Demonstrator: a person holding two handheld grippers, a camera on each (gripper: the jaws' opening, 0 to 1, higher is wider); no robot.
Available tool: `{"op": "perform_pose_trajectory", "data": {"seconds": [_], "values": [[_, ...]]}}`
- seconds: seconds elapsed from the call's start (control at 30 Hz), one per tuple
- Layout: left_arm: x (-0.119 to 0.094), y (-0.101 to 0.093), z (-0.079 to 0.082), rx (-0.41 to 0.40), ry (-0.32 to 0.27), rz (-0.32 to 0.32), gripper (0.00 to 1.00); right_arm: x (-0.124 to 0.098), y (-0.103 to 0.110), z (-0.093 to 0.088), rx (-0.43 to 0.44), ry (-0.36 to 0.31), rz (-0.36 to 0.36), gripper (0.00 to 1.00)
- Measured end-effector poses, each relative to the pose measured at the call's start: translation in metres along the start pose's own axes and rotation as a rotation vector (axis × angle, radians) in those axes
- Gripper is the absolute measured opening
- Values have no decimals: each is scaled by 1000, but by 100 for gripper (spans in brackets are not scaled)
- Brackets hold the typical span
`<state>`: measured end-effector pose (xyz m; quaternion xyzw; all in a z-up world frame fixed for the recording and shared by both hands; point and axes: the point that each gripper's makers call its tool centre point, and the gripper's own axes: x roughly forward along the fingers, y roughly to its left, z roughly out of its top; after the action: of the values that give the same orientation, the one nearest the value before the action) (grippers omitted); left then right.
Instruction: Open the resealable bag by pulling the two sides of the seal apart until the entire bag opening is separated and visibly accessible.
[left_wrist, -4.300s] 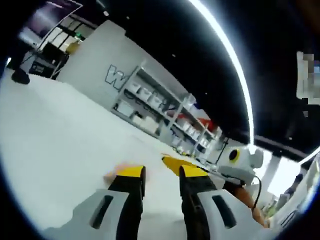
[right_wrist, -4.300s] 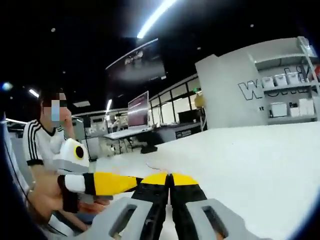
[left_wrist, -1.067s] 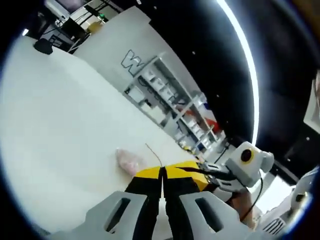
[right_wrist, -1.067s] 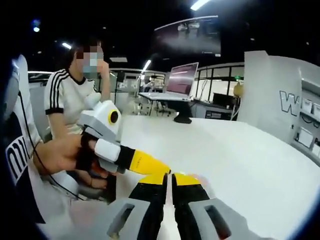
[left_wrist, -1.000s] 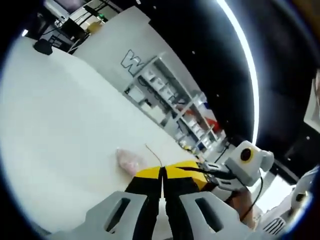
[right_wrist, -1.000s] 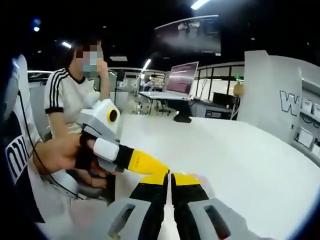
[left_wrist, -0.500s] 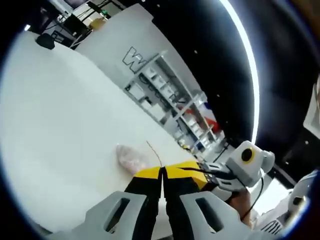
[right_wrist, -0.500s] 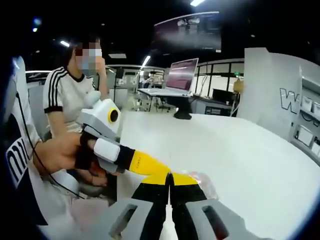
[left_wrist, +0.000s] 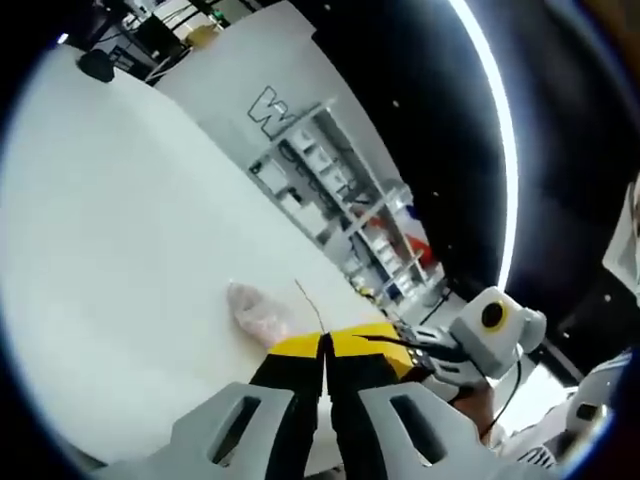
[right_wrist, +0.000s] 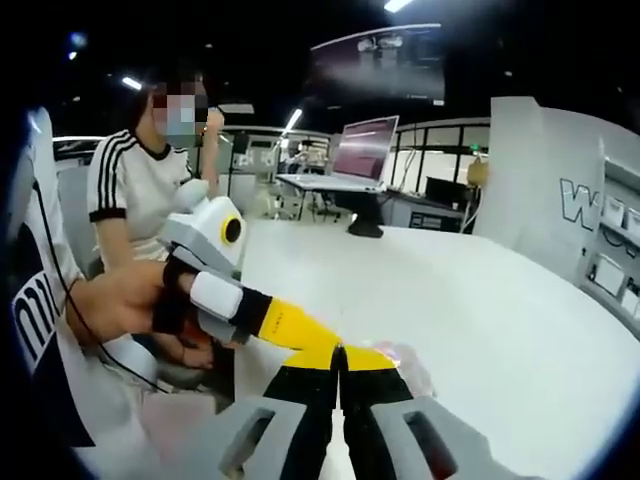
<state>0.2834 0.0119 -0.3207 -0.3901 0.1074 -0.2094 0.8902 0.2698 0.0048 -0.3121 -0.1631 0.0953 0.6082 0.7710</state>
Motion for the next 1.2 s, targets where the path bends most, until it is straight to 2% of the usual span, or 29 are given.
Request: {"op": "perform_pose_trajectory", "data": {"seconds": [0.1, 0.47, 0.53, 0.57, 0.63, 0.7, 0.73, 0.77, 0.87, 0.97, 1.2], "values": [[-1, 0, 1, 27, 11, 16, 0, 0, -3, -1, -30, 10, -30, 0], [-2, 1, -3, 74, 39, 47, 0, -1, -3, 0, -105, 26, -69, 0], [-3, 6, -5, 98, 54, 74, 0, -5, -11, 5, -151, 19, -121, 0], [-3, 8, -6, 96, 55, 76, 0, -6, -11, 6, -137, 14, -116, 0], [-5, 8, -4, 65, 47, 59, 0, -7, -7, 11, -93, -12, -72, 0], [-3, 0, -3, 52, 30, 26, 0, -8, -11, 10, -92, -6, -77, 0], [-3, -8, 2, 9, 1, -15, 1, -8, -12, 9, -100, 0, -83, 0], [-4, -8, 8, -8, -24, -25, 1, -8, -11, 9, -101, -1, -81, 0], [-1, -5, 8, 25, -21, -11, 2, -8, -10, 10, -101, -5, -78, 0], [3, -5, 5, 1, -13, -21, 9, -8, -10, 11, -98, -10, -76, 0], [4, -7, 8, -23, -21, -38, 11, -8, -13, 9, -92, -7, -75, 0]]}}
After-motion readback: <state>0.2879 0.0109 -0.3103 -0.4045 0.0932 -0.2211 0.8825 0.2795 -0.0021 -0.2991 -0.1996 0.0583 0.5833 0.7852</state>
